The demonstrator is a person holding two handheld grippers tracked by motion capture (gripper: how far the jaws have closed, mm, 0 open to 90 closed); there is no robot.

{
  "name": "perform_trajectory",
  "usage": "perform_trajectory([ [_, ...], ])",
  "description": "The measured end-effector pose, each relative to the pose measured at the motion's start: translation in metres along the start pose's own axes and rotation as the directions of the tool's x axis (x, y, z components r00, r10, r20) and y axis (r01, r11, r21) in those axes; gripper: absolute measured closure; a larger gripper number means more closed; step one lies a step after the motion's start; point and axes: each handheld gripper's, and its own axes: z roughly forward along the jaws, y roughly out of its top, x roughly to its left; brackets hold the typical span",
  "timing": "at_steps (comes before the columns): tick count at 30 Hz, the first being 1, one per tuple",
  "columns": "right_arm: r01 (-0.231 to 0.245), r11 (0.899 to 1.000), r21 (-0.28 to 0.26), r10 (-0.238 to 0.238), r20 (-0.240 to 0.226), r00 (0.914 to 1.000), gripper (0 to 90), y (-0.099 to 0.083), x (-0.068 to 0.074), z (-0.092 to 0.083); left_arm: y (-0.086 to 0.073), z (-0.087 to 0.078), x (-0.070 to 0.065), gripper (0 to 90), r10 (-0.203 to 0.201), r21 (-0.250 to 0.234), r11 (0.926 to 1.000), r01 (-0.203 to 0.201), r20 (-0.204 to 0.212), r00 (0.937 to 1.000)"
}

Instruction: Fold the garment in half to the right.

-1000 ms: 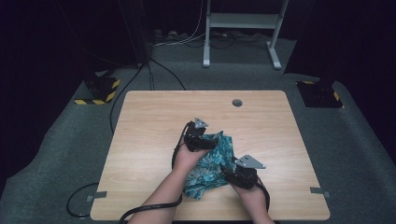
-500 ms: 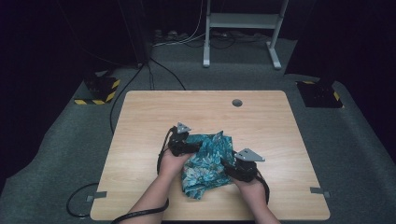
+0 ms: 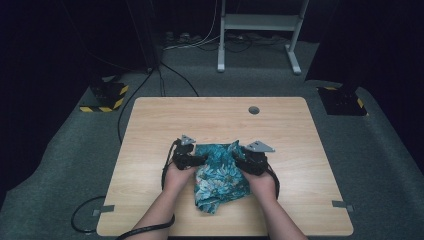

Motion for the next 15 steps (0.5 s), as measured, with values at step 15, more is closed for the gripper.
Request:
perform_trajectory([
  [15,-0.007,0.996,0.083,0.005,0.026,0.9996,88.8,0.000,-0.009,0.027,-0.005,-0.001,0.003,25.3,-0.008,-0.004,1.0000,0.008,0.000,1.0000],
])
